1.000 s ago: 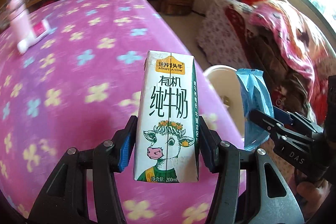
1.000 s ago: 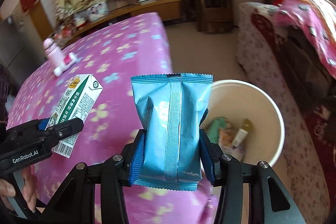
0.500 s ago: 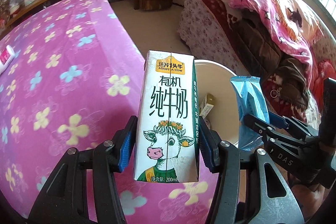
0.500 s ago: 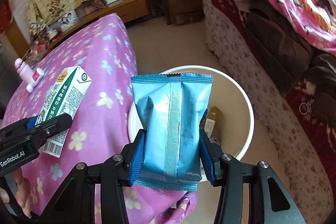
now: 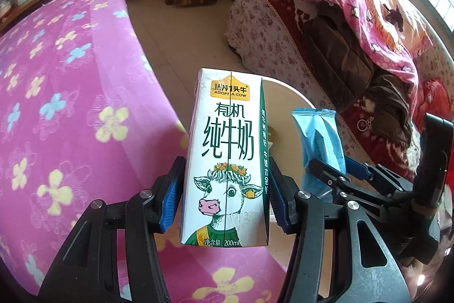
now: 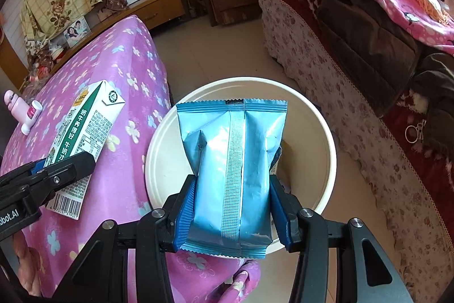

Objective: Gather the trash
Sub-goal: 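Carry the milk carton and wipes pack over the white bucket, then open the right gripper to drop the wipes pack into the bucket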

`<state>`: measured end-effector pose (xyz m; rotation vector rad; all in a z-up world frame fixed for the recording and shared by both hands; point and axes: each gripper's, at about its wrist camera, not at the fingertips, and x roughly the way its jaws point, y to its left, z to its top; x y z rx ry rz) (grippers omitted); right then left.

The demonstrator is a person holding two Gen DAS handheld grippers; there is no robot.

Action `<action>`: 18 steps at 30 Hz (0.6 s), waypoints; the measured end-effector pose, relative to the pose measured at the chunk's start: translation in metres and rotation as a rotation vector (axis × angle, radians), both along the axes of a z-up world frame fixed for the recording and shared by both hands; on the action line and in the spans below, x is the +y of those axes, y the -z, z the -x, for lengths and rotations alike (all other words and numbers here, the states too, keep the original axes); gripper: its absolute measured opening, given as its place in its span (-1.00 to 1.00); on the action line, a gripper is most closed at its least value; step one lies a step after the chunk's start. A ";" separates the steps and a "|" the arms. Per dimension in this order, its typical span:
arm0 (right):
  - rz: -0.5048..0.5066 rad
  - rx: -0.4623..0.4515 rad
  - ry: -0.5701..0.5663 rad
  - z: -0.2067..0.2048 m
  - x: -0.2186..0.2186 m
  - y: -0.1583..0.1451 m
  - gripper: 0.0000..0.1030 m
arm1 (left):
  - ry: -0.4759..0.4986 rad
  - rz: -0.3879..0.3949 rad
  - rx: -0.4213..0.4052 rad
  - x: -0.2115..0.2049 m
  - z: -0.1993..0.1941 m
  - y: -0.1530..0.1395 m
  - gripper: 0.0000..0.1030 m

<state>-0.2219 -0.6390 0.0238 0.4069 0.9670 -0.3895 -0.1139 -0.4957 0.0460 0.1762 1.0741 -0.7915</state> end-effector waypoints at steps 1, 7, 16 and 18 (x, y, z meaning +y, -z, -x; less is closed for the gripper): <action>-0.001 0.001 0.002 0.000 -0.001 0.001 -0.07 | 0.005 -0.003 0.000 -0.002 0.001 0.001 0.03; -0.016 -0.003 0.041 0.001 -0.010 0.008 0.07 | -0.002 -0.005 -0.003 -0.009 0.000 0.006 0.04; -0.047 0.017 0.059 0.002 -0.011 0.016 0.14 | 0.004 -0.011 -0.014 -0.008 0.002 0.010 0.20; -0.046 0.019 0.055 0.002 -0.009 0.017 0.14 | 0.004 -0.009 -0.015 -0.006 0.002 0.010 0.22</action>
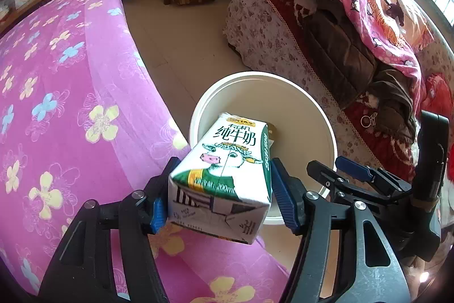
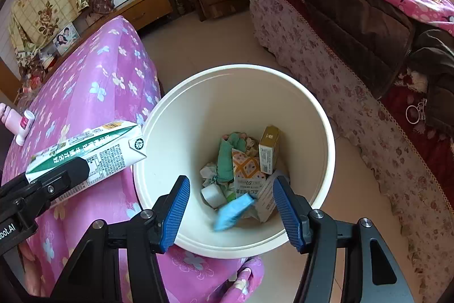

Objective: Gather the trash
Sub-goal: 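Open the right gripper to drop the wipes pack into the bucket, then tilt the left gripper over the bucket and open it to drop the carton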

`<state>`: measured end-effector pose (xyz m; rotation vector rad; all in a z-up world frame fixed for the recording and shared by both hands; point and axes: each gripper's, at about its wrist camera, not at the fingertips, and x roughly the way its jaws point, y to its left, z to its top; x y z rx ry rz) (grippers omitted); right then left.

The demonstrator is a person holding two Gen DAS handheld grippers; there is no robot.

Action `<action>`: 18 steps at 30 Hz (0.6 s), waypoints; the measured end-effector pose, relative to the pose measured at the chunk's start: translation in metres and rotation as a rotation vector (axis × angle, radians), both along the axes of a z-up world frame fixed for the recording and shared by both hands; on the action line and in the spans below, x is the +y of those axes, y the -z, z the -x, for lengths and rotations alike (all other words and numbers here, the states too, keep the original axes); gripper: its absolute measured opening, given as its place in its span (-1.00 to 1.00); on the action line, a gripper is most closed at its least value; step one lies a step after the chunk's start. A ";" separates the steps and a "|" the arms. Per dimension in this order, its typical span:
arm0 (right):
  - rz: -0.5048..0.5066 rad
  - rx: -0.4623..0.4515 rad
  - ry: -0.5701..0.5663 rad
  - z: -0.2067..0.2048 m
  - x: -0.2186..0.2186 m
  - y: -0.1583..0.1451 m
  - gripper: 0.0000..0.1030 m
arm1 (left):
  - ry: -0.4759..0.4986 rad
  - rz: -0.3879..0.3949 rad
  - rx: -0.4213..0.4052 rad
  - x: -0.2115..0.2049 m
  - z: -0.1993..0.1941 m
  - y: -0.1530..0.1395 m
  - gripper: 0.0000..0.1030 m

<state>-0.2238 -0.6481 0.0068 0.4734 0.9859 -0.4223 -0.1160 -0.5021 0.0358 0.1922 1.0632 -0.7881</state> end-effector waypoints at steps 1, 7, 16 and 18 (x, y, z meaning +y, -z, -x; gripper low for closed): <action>-0.001 0.001 -0.001 0.000 0.000 0.000 0.14 | 0.000 -0.001 -0.001 0.000 0.000 0.000 0.24; -0.004 -0.007 -0.008 0.002 0.008 -0.002 0.14 | 0.001 -0.014 -0.040 0.006 0.004 -0.005 0.25; 0.016 -0.039 -0.005 0.010 0.023 -0.018 0.15 | -0.028 -0.030 -0.099 0.026 0.011 -0.017 0.25; 0.023 -0.051 -0.002 0.012 0.027 -0.024 0.15 | -0.043 -0.019 -0.105 0.035 0.012 -0.021 0.25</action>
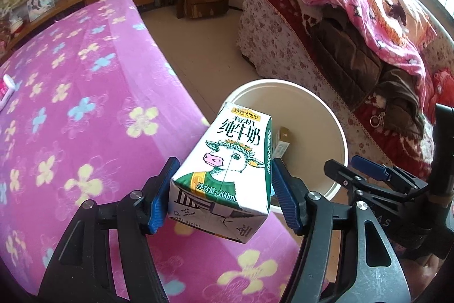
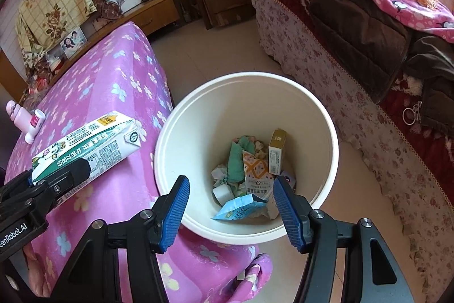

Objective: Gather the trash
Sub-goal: 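Tilt the left gripper over the bucket and open it to drop the carton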

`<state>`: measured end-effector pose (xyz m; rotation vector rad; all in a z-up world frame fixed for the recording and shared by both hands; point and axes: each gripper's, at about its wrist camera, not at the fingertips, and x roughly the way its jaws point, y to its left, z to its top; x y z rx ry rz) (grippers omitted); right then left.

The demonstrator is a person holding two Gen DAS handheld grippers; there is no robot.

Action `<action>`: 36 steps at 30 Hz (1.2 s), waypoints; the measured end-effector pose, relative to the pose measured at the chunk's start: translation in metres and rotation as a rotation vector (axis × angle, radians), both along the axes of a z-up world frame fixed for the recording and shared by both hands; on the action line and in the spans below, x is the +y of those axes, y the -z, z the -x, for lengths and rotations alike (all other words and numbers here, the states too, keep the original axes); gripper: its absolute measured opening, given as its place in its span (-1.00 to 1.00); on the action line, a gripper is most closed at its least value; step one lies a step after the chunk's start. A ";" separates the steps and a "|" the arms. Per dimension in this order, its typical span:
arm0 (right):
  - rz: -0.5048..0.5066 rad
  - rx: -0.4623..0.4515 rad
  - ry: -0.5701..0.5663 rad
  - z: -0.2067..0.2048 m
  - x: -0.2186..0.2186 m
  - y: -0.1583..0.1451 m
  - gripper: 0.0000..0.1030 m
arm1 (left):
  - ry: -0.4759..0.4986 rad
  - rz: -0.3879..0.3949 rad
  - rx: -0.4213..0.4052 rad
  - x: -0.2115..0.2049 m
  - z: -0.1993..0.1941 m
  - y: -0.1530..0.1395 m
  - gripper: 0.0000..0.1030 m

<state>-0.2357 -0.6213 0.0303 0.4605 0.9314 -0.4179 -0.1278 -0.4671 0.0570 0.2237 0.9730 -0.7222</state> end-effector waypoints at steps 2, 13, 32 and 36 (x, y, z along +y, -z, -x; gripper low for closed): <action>0.019 -0.013 0.003 0.003 0.006 -0.007 0.20 | -0.018 0.009 -0.007 0.009 0.000 -0.005 0.25; 0.084 -0.079 -0.009 0.007 0.039 -0.040 0.33 | -0.105 0.056 -0.135 0.062 0.013 -0.033 0.25; 0.069 -0.067 -0.032 0.007 0.052 -0.043 0.40 | 0.032 -0.013 -0.058 0.069 0.007 0.005 0.47; 0.056 -0.060 -0.017 0.008 0.041 -0.037 0.40 | 0.042 -0.042 -0.034 0.057 0.005 0.016 0.45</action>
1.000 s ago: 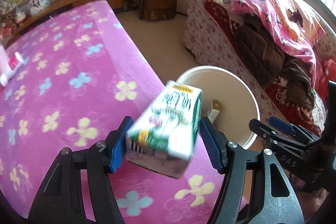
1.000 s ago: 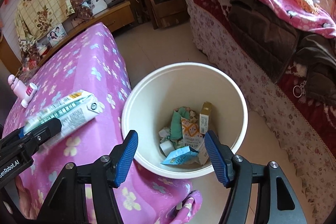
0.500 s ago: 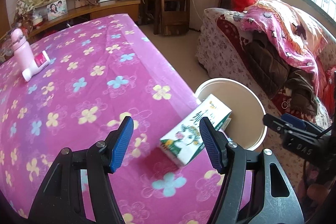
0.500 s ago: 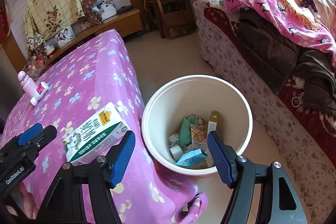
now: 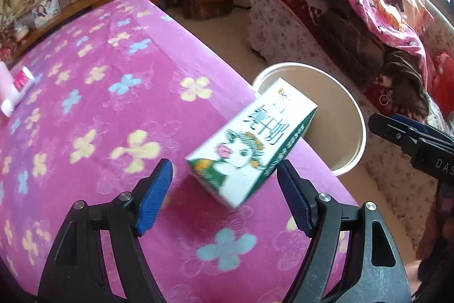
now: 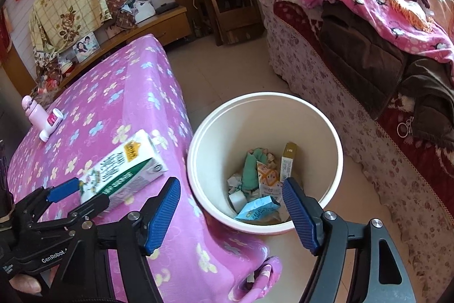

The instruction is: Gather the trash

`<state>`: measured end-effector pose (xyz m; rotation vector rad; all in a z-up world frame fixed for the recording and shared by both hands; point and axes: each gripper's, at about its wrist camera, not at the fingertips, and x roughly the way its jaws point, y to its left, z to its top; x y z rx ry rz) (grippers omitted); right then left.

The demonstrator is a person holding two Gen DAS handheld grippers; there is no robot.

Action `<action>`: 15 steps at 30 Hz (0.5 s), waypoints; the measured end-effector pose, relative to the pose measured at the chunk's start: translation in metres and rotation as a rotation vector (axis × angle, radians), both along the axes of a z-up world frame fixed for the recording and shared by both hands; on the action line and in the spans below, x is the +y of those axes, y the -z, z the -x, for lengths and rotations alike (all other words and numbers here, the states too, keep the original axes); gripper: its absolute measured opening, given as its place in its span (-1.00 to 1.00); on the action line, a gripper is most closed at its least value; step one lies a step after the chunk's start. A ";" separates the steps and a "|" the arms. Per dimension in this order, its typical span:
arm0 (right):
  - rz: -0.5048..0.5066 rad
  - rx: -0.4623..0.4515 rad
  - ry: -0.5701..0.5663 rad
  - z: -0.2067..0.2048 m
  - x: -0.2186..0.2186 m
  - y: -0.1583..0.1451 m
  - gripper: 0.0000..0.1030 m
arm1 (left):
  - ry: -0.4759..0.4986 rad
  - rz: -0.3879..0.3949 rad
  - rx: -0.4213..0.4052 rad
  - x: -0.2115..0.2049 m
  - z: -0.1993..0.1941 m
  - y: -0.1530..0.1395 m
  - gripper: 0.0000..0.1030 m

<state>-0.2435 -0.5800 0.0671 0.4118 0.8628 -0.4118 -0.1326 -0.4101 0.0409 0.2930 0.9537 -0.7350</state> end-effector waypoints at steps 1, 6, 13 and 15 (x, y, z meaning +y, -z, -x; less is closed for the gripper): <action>-0.004 0.000 0.004 0.001 -0.003 0.002 0.40 | 0.009 0.008 0.016 -0.004 0.000 0.003 0.41; -0.019 0.002 0.045 0.004 -0.020 0.009 0.40 | 0.058 0.036 0.052 -0.035 0.002 0.007 0.29; -0.023 0.001 0.090 0.013 -0.038 0.010 0.40 | 0.058 0.164 0.183 -0.064 -0.008 0.001 0.30; -0.026 0.000 0.093 0.015 -0.040 0.011 0.40 | 0.053 0.167 0.184 -0.064 -0.008 0.000 0.31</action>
